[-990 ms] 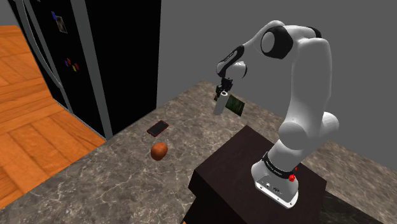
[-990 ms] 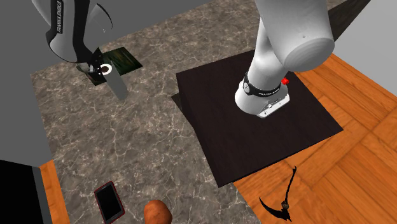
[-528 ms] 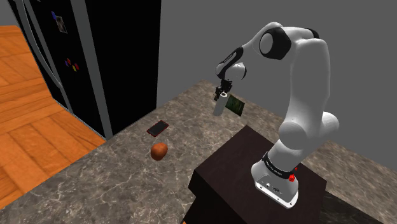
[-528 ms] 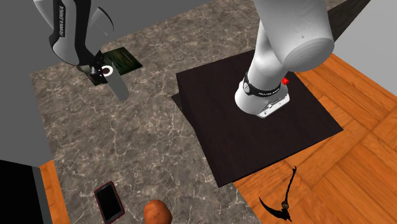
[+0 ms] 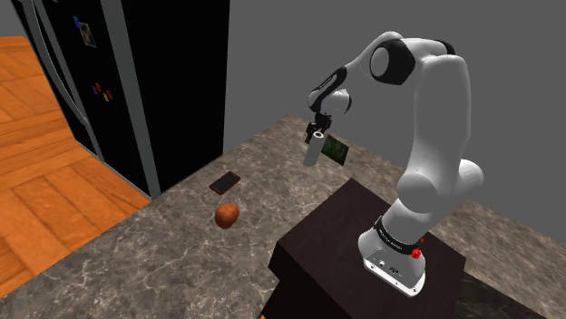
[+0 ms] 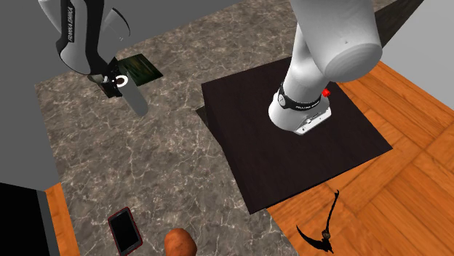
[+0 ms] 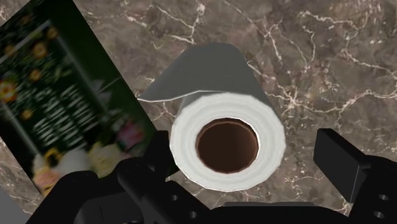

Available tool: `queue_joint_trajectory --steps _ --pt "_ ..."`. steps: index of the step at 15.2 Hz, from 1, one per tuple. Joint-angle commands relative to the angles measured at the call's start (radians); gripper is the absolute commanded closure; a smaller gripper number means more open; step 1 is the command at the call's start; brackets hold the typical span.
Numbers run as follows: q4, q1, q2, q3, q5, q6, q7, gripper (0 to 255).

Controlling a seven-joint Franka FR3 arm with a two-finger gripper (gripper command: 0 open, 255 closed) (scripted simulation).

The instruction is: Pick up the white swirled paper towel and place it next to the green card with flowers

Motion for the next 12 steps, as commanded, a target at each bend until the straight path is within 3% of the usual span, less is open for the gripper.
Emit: queue_joint_trajectory --steps 1,4,12 --pt "-0.010 0.007 -0.029 -0.008 -0.007 -0.020 0.005 0" --pt "-0.029 0.025 -0.108 -0.028 -0.030 -0.079 0.020 0" --pt "-0.029 0.025 -0.108 -0.028 -0.030 -0.079 0.020 0"
